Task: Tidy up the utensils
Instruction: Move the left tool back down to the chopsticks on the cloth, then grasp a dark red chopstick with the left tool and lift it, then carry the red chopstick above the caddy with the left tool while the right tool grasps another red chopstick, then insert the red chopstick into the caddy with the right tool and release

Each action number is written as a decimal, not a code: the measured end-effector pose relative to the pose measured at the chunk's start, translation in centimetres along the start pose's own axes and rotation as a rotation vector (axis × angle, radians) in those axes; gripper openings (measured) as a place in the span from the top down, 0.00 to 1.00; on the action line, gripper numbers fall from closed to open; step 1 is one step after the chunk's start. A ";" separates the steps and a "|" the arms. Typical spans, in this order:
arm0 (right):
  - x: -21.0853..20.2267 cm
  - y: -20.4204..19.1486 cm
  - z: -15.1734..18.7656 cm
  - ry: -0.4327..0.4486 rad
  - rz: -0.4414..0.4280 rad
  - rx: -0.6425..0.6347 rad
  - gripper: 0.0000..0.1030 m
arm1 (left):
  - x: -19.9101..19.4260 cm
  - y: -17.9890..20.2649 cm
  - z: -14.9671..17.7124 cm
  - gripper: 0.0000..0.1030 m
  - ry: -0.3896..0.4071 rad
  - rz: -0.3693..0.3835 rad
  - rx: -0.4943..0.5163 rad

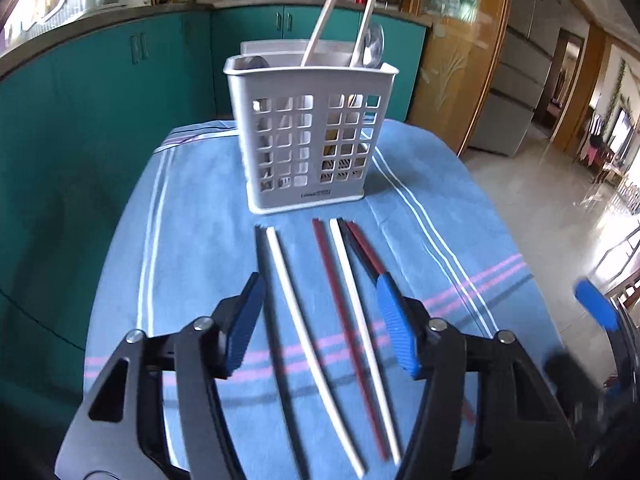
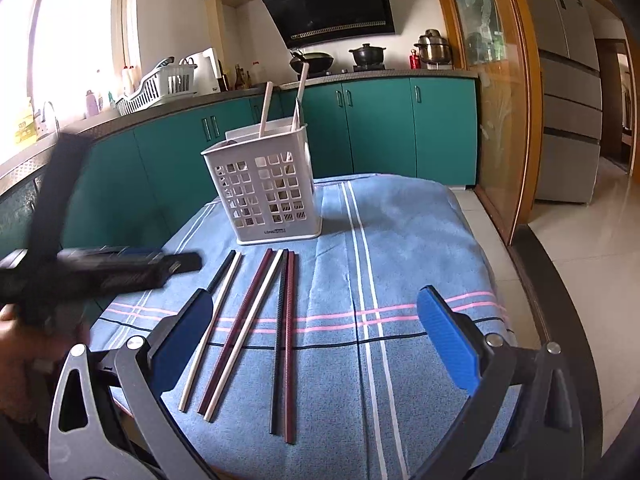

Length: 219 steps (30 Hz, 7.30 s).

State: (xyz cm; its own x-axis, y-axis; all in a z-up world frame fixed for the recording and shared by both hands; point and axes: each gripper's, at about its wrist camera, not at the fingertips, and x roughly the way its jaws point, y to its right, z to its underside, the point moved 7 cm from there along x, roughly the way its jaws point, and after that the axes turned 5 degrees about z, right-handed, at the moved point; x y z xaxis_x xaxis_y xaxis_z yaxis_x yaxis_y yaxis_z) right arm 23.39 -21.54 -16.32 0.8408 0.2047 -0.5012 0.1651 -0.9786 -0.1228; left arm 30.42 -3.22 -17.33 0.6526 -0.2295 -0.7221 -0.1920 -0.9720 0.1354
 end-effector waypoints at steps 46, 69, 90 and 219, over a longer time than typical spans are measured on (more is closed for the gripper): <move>0.1 1.1 -0.2 -0.039 -0.084 0.061 0.03 | 15.3 -1.5 -5.6 0.76 -0.239 -0.116 -0.126; 2.5 1.3 0.4 -0.098 -0.056 0.064 0.03 | -7.7 2.1 -10.7 0.94 0.217 0.236 -0.077; 20.7 -4.4 -2.4 -0.464 0.122 -0.232 0.32 | -22.5 -6.6 -8.9 0.94 0.497 0.071 0.012; 9.8 -9.9 -30.8 0.076 0.034 -0.107 0.93 | -17.0 -8.1 -8.7 0.94 0.322 0.089 0.024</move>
State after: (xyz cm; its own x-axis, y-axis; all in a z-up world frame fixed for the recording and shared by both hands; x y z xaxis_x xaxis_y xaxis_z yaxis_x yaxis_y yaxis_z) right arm 45.89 -10.45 6.31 0.8826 0.1732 -0.4370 0.1865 -0.9824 -0.0126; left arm 27.27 8.06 -0.29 0.8302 -0.3210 -0.4558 -0.2733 -0.9470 0.1690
